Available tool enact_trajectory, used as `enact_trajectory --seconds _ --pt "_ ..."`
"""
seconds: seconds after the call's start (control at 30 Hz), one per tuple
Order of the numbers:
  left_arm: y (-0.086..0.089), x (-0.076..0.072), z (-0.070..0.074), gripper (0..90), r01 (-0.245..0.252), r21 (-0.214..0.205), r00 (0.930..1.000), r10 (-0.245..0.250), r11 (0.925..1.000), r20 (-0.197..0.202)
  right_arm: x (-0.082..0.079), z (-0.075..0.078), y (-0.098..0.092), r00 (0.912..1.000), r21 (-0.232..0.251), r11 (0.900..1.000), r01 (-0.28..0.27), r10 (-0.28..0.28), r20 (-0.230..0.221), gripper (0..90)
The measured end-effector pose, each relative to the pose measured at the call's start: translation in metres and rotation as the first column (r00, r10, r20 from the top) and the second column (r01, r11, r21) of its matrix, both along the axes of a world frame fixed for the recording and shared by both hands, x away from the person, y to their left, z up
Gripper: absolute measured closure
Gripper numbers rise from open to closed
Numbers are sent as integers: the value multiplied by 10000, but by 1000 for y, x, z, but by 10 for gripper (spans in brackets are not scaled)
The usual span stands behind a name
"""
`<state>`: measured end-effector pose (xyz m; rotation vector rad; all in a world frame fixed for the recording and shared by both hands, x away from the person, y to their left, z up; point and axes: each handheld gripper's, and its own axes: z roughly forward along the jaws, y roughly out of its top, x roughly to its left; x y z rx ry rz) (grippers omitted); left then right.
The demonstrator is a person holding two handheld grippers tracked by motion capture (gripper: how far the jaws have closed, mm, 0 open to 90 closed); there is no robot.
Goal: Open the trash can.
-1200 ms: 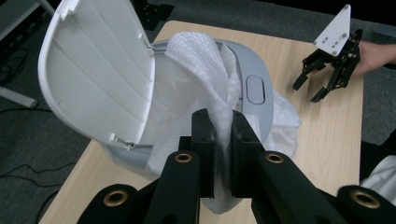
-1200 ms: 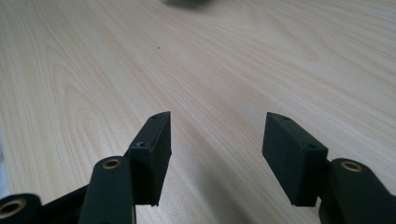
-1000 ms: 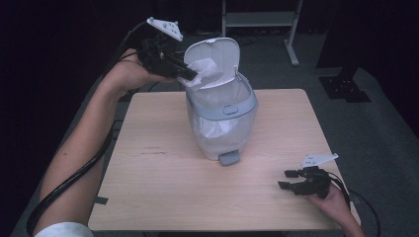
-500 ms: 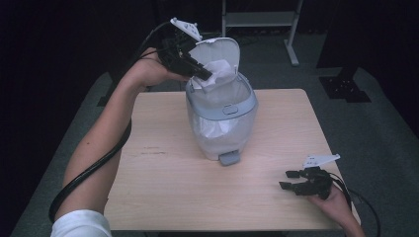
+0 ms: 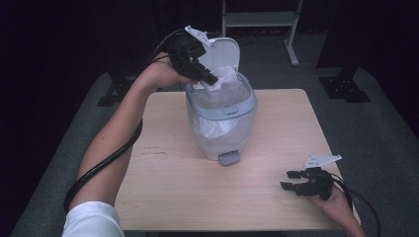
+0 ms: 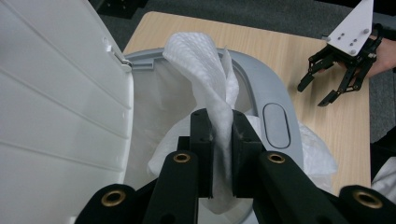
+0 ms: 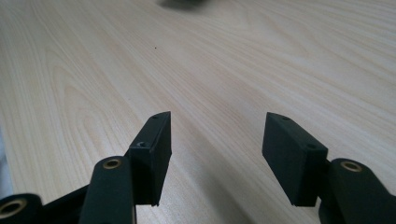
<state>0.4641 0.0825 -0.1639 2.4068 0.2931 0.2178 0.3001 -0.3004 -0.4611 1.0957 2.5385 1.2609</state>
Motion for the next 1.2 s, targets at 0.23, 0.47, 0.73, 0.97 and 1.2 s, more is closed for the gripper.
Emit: enact_trajectory --seconds 0.23,0.47,0.73,0.97,1.2 --pt "-8 9 -14 805 -51 425 9999 55 9991 -94 0 0 1 10000 -62 10000 -11 11 23 413" --pt "-12 15 -22 801 26 759 9999 -14 9971 -166 0 -2 0 10000 -62 10000 -37 37 -18 413" --pt "-13 21 -30 761 -135 805 9995 158 9967 -290 1 -2 0 10000 41 10000 -77 77 -48 412" --pt "-11 21 -30 635 -148 714 9994 171 9973 -315 2 -4 1 9998 65 9999 -107 108 -150 412" --pt "0 16 -25 586 -266 243 9995 271 9994 -177 4 -6 3 9996 86 9998 -158 160 -223 412"
